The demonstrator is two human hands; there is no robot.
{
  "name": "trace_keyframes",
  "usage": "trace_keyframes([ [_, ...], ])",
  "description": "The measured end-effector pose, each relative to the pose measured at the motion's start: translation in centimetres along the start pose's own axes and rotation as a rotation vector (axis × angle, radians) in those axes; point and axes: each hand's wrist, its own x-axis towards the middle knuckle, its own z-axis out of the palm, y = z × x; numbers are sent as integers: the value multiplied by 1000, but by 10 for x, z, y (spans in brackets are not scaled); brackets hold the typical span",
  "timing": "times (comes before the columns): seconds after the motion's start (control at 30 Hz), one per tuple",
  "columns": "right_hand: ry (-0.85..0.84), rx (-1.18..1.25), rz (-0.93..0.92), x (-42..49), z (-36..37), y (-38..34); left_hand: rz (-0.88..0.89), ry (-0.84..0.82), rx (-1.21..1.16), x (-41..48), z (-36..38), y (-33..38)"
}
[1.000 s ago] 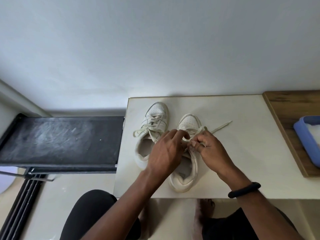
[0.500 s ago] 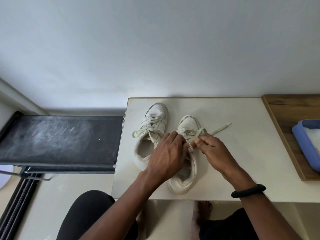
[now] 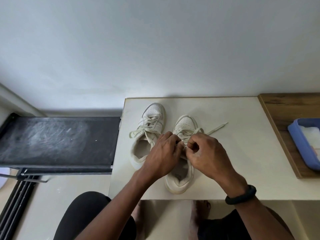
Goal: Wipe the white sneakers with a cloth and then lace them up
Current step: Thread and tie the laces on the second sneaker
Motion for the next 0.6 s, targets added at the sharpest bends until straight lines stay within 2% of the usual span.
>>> trace_keyframes([
  [0.1, 8, 115, 85, 1, -5, 0, 23, 31, 62, -2, 4, 0],
  [0.17, -18, 321, 231, 3, -10, -2, 29, 50, 92, -3, 7, -1],
  [0.33, -81, 1231, 486, 6, -32, 2, 27, 114, 134, -3, 9, 1],
  [0.4, -63, 1453, 534, 5, -46, 11, 33, 105, 145, -4, 7, 1],
  [0.47, 31, 1365, 533, 5, -50, 18, 30, 97, 122, -4, 5, 1],
  [0.53, 111, 1018, 459, 4, -43, 20, 13, 86, 94, -3, 5, 1],
  [0.6, 17, 691, 338, 2, -34, 16, -14, 68, 77, -2, 6, 0],
])
